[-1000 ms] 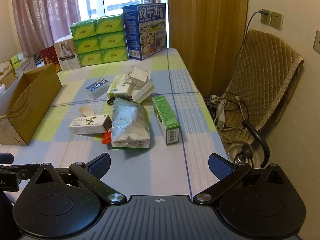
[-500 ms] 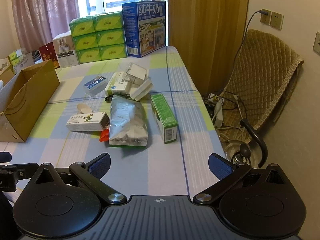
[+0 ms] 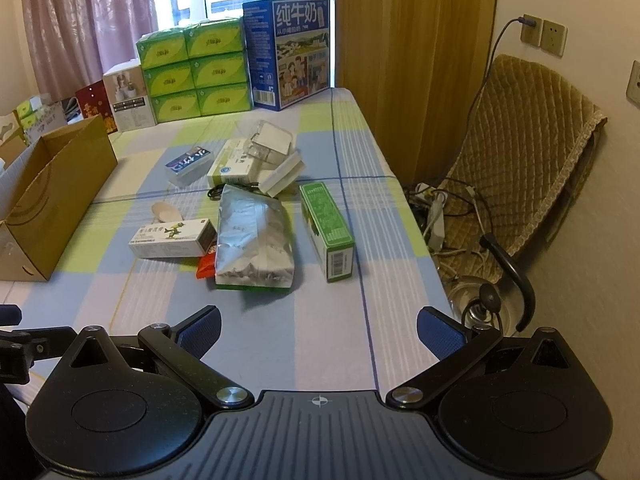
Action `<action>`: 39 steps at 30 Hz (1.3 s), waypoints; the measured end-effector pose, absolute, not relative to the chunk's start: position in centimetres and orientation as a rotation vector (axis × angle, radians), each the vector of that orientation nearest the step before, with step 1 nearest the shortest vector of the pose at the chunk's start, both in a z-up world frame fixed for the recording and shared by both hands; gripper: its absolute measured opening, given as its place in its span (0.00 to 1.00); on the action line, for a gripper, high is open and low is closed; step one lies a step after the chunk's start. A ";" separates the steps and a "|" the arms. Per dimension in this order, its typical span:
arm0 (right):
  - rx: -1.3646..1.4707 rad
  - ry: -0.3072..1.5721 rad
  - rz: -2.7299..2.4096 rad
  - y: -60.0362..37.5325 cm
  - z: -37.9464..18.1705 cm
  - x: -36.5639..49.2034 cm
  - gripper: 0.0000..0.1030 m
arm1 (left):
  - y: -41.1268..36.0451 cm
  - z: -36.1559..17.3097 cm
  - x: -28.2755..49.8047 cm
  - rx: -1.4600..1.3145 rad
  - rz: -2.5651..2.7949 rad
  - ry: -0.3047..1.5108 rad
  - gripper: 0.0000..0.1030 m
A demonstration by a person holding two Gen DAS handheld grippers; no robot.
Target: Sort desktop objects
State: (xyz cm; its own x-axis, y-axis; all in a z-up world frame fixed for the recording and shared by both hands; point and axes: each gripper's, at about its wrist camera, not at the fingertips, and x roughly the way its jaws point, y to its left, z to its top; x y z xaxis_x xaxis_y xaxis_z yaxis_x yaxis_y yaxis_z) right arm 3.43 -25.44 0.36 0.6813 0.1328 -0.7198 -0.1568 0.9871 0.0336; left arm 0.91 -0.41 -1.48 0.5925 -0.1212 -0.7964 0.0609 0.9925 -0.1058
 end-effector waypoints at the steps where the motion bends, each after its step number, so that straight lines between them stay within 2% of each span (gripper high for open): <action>1: -0.031 0.806 0.162 -25.5 0.3 3.4 0.98 | -0.4 -1.5 0.9 -0.070 -0.106 0.931 0.99; 24: -0.008 0.826 0.139 -26.5 -0.7 4.1 0.98 | 0.0 -2.4 1.1 -0.084 -0.133 0.945 0.99; 28: 0.008 0.778 0.163 -27.0 -0.2 4.5 0.98 | 0.6 -2.7 2.2 -0.101 -0.160 0.952 0.99; 31: -0.052 0.742 0.169 -26.7 0.1 5.0 0.98 | 0.9 -2.7 3.0 -0.061 -0.191 0.923 0.99; 39: -0.090 0.787 0.300 -26.9 0.0 8.3 0.98 | 1.2 -3.0 7.0 0.131 -0.313 0.854 0.99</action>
State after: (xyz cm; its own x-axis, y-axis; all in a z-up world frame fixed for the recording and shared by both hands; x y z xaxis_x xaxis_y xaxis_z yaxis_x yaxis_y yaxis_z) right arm 8.28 -26.86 0.02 0.6659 0.2322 -0.7089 -0.2993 0.9537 0.0313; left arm 7.04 1.22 -2.98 0.6150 -0.2189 -0.7576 0.3229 0.9463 -0.0113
